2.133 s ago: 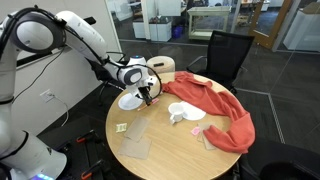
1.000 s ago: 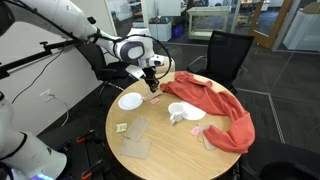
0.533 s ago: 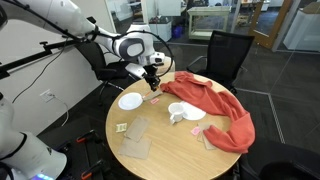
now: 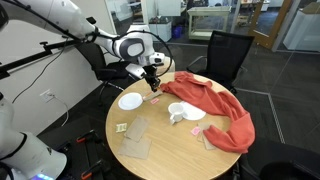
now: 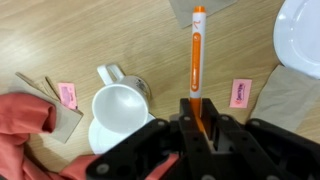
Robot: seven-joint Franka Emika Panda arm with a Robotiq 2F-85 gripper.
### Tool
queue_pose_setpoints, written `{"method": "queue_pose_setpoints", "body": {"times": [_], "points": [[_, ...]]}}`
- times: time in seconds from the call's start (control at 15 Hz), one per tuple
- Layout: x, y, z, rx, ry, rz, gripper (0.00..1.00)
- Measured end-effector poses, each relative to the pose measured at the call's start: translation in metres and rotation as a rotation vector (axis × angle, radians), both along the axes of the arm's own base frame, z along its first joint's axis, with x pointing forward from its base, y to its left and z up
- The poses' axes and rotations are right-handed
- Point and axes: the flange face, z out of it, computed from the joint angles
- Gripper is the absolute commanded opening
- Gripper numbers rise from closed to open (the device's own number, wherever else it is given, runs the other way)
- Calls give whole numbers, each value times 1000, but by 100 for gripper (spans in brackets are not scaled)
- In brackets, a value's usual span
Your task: Put the yellow sharpie in the mug
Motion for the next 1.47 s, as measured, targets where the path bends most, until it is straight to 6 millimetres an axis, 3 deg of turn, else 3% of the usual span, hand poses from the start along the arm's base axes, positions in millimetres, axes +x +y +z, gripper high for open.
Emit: {"method": "queue_pose_setpoints", "body": {"times": [0.6, 1.47], "points": [[5, 19, 7, -174, -139, -382, 4], [16, -6, -11, -405, -329, -1014, 4]]}}
